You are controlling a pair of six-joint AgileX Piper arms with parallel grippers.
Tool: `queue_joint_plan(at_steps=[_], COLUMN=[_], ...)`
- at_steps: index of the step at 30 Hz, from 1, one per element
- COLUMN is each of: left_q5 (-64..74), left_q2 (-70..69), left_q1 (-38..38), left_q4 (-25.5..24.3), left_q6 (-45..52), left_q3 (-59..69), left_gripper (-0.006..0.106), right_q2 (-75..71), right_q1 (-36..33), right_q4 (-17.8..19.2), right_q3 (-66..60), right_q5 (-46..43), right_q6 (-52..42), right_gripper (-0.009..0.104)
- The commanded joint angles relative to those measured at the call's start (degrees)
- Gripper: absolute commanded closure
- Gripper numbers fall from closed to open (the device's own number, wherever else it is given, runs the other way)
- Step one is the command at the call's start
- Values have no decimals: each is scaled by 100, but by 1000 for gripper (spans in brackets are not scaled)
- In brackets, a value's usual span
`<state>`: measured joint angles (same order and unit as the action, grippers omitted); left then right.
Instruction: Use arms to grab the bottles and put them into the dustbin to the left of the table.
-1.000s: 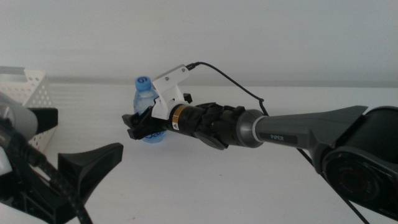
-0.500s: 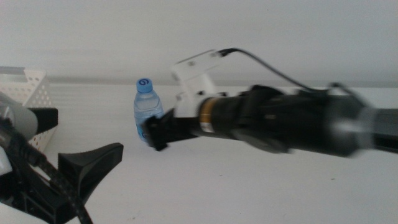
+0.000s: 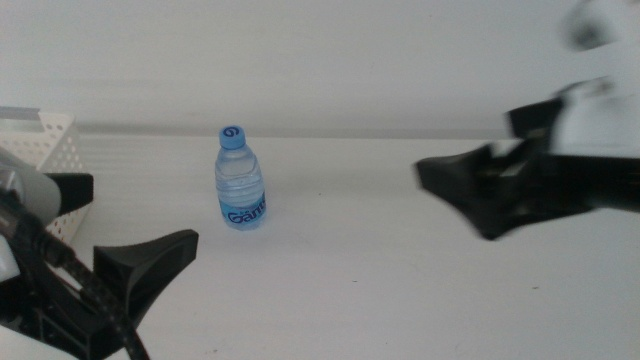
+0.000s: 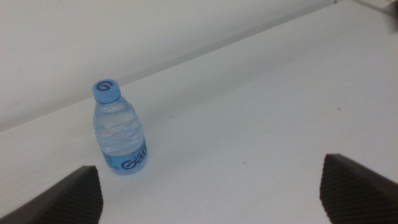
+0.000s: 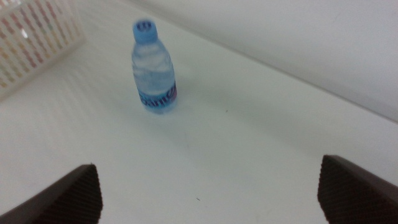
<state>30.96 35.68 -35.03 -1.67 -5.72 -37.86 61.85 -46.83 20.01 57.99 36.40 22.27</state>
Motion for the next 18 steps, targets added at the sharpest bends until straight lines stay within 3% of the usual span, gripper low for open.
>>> queue_joint_plan(at_steps=[1, 8, 14, 18], left_q5=[-83, -83, -83, -83], left_q2=[-33, -33, -33, -33], left_q1=[28, 28, 28, 28], left_q4=[-3, -3, -3, -3], left_q6=[-14, -14, -14, -14], left_q3=[24, 24, 24, 24], left_gripper=[7, 7, 7, 7], right_q2=[-512, -1577, -2328, -2584], right_q1=[7, 7, 7, 7], right_q4=[-119, -232, -1247, -1313], right_q3=[-33, -71, -79, -79], right_q5=[373, 1645, 2070, 2201], right_q6=[-172, -694, -2318, -2498], right_gripper=[2, 2, 2, 2])
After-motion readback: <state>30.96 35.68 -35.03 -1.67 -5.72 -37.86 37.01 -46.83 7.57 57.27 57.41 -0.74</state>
